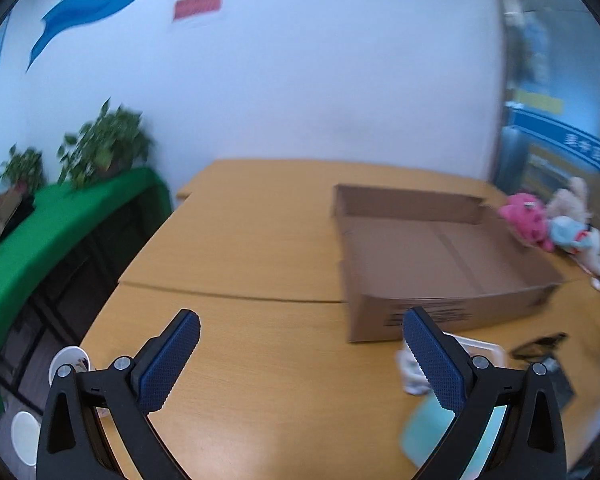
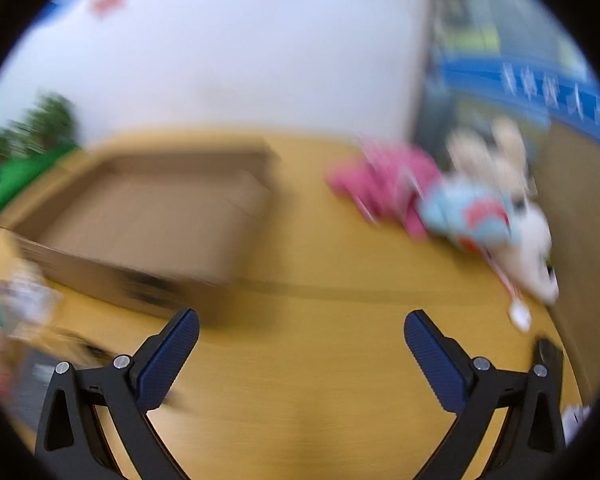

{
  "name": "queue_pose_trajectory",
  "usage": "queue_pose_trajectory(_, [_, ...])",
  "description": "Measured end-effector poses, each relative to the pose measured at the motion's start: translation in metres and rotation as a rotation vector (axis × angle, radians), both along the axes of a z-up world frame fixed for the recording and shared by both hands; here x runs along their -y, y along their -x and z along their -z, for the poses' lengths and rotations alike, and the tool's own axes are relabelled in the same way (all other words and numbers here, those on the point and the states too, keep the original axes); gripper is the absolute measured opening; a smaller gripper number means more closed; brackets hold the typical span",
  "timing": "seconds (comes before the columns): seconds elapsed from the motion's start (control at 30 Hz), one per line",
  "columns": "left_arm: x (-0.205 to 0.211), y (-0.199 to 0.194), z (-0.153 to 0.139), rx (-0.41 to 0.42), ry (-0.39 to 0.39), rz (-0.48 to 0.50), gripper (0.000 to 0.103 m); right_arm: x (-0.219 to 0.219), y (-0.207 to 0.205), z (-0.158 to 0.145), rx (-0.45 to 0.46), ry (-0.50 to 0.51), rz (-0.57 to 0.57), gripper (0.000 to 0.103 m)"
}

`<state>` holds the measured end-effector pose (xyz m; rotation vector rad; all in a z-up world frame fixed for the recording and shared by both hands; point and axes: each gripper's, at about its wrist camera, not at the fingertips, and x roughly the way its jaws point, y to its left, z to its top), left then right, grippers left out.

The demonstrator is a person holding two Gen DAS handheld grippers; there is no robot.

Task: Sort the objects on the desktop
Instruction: 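Swing both tools toward the teal-and-pink plush pig on the table, then close the left gripper on the plush pig and lift it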

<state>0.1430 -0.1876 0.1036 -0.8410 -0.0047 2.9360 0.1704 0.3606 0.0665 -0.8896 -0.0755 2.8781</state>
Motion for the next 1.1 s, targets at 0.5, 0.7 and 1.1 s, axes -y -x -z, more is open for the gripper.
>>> queue_pose_trajectory(0.5, [-0.084, -0.083, 0.036, 0.237, -0.234, 0.278, 0.103, 0.225, -0.069, 0.022, 0.106, 0.224, -0.492, 0.101])
queue_pose_trajectory(0.7, [-0.1, -0.053, 0.072, 0.344, -0.276, 0.26, 0.103, 0.273, -0.078, 0.013, 0.116, 0.152, -0.515, 0.102])
queue_pose_trajectory(1.1, [-0.103, -0.016, 0.113, 0.485, -0.35, 0.244, 0.089, 0.299, -0.026, 0.052, 0.323, 0.205, -0.568, 0.078])
